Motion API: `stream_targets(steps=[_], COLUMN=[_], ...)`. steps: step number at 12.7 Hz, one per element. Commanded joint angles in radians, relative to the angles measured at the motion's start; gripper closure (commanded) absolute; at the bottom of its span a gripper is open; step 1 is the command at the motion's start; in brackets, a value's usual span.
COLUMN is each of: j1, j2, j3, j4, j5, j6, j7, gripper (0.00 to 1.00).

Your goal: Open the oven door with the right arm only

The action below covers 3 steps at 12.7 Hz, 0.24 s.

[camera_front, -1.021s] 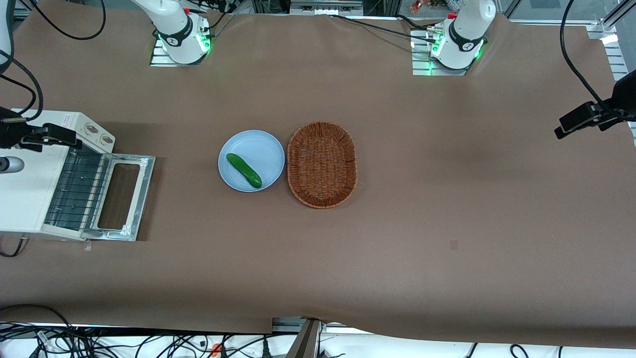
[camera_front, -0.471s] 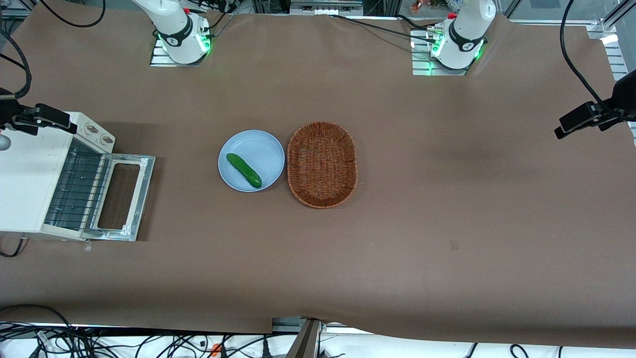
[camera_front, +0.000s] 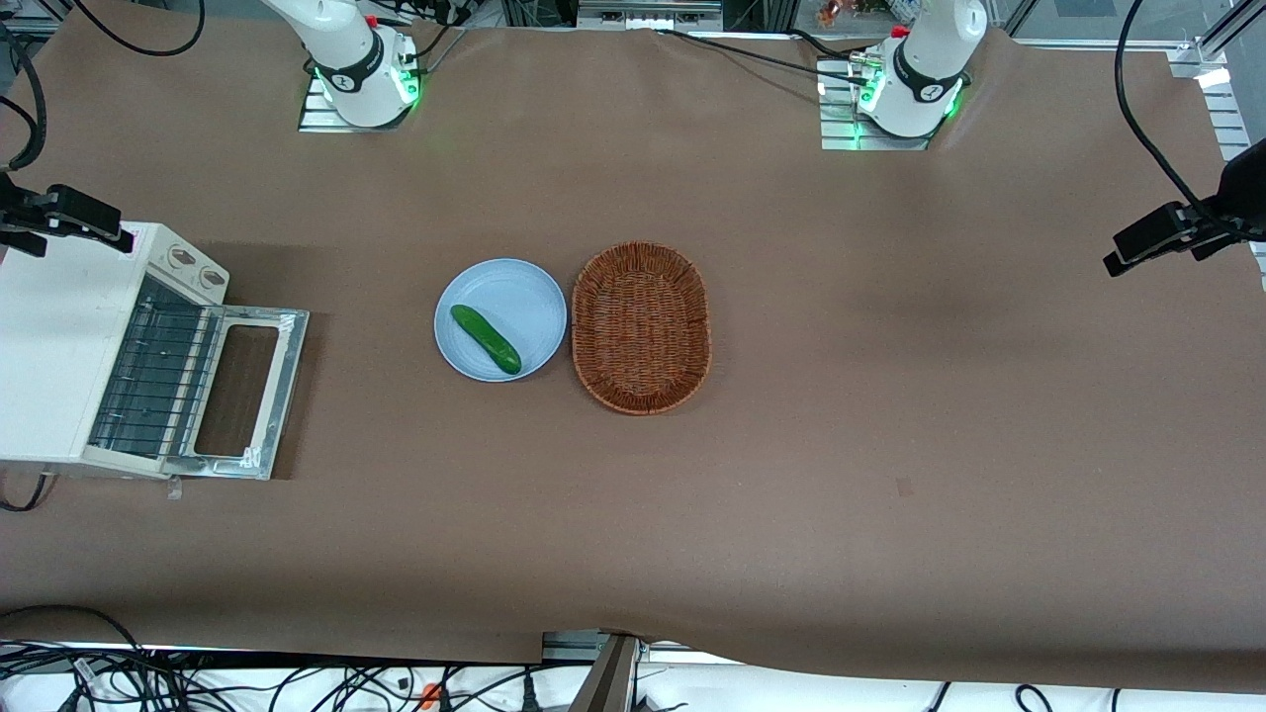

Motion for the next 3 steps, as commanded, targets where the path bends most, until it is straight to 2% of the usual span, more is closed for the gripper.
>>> stream_targets(steps=[1,3], j1=[0.002,0.002], j2=[0.015,0.016], j3=[0.004,0.004], j4=[0.029,0.029], j5=[-0.014,-0.012], j6=[-0.024,-0.030], j7=[0.008,0.006], gripper=[0.00,0.00])
